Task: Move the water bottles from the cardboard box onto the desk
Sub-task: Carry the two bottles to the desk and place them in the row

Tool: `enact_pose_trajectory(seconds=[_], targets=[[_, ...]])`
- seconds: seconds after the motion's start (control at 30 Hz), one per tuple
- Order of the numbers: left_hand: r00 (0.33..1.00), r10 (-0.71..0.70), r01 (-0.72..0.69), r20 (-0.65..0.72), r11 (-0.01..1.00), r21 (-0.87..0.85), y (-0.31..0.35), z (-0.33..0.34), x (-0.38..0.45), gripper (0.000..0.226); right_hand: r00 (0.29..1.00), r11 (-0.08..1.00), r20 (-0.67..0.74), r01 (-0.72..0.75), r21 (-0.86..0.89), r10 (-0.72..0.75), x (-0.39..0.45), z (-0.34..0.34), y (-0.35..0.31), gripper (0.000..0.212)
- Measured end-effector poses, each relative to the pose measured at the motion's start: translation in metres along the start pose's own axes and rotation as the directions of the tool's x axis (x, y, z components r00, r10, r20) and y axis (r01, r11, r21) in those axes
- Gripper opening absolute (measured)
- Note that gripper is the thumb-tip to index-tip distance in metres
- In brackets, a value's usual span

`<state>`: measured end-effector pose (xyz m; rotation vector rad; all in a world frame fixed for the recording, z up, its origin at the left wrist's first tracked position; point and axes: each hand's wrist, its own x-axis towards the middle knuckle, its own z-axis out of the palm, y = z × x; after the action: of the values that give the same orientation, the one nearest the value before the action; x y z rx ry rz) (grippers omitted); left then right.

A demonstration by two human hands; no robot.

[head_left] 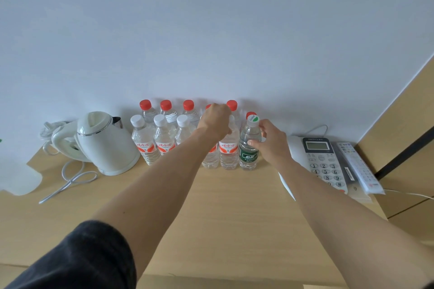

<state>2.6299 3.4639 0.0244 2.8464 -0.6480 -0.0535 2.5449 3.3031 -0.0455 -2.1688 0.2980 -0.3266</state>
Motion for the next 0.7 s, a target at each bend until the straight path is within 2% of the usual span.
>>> enact_pose_trajectory(seconds=[0.4, 0.6, 0.7], targets=[[0.999, -0.032, 0.032, 0.03, 0.999, 0.02, 0.003, 0.0, -0.001, 0.042, 0.999, 0.998, 0.03, -0.011, -0.062, 0.013, 0.001, -0.004, 0.0, 0.043], [0.999, -0.036, 0.035, 0.006, 0.998, 0.056, 0.007, 0.003, -0.004, 0.025, 0.994, 0.984, 0.09, -0.039, -0.175, 0.055, -0.002, -0.006, -0.01, 0.054], [1.0, -0.026, 0.025, 0.007, 0.999, 0.041, 0.007, 0.001, -0.009, 0.03, 0.992, 0.959, 0.101, -0.047, -0.28, 0.078, -0.003, -0.014, -0.017, 0.059]])
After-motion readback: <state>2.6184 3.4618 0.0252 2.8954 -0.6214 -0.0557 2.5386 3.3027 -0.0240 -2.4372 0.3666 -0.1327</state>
